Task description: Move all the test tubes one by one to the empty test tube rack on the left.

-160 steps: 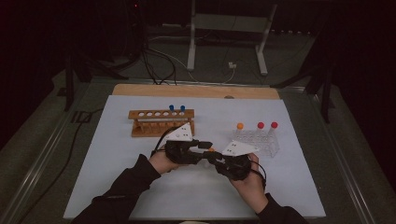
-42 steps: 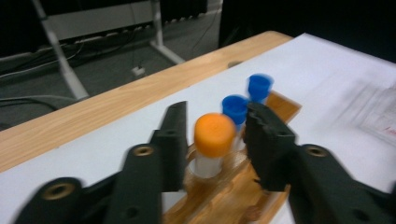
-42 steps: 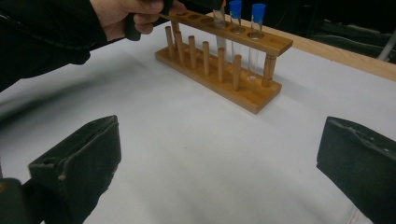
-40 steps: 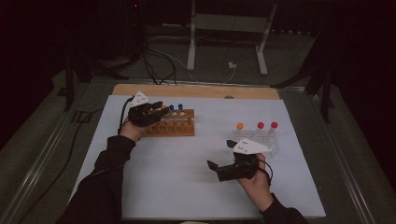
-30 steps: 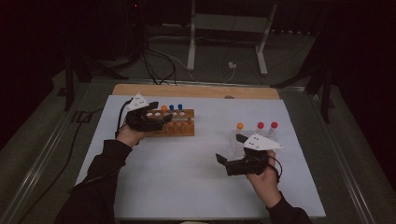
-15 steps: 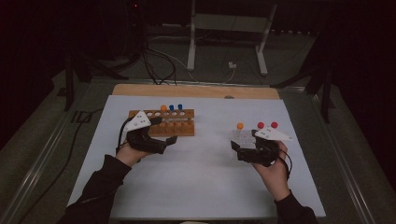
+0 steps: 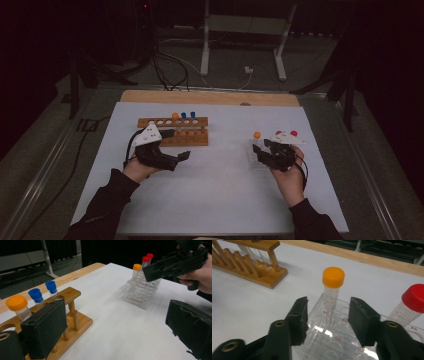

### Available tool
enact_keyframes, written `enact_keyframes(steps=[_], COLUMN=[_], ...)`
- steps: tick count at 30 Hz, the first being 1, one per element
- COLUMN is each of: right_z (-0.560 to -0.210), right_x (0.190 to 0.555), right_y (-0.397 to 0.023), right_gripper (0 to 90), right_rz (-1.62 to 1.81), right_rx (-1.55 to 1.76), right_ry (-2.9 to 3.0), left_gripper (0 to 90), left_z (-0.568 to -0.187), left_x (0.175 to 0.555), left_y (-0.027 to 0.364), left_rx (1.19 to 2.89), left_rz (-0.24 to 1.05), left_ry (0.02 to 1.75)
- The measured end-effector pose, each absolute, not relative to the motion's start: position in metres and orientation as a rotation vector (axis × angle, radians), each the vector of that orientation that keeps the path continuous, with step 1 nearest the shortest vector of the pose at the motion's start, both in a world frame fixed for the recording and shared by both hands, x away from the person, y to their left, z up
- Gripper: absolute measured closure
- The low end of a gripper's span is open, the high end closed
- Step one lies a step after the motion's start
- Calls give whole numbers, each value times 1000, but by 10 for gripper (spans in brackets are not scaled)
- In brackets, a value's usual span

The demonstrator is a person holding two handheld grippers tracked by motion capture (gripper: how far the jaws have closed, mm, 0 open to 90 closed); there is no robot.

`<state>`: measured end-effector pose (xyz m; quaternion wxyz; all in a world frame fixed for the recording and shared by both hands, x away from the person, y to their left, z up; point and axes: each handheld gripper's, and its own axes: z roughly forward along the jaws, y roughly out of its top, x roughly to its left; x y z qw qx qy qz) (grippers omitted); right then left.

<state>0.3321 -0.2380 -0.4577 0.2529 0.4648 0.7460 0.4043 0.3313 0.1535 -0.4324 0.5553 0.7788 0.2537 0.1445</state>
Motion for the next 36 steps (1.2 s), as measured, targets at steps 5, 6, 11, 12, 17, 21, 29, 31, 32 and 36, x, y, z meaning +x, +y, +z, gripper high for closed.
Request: enact_keyframes(steps=[5, 6, 11, 12, 17, 21, 29, 31, 32, 36], right_z=[-462, -463, -466, -467, -468, -467, -466, -464, -463, -459], right_x=[340, 342, 351, 352, 357, 358, 357, 356, 355, 352], right_y=[-235, -235, -234, -234, -231, -230, -230, -230, -230, -231], right_gripper=[560, 569, 604, 617, 671, 733, 744, 745, 745, 745], right_rz=[1066, 1060, 1036, 1041, 1050, 1056, 1057, 1060, 1064, 1078], right_rx=[1273, 1279, 1304, 1312, 1313, 1308, 1302, 1292, 1289, 1278], right_ry=[2050, 2051, 2050, 2051, 2054, 2056, 2056, 2053, 2048, 2044], left_gripper=[45, 45, 45, 45, 45, 45, 46, 46, 46, 46], left_z=[-435, -435, -437, -437, -438, -439, -440, -440, -440, -439], left_x=[331, 331, 332, 332, 332, 332, 332, 332, 332, 332], left_y=[152, 151, 150, 149, 148, 148, 148, 148, 148, 148], left_rx=[1852, 1855, 1861, 1861, 1869, 1869, 1872, 1872, 1873, 1872], left_rz=[333, 335, 332, 329, 324, 322, 319, 318, 316, 315], left_ry=[600, 599, 599, 599, 598, 596, 599, 599, 597, 596])
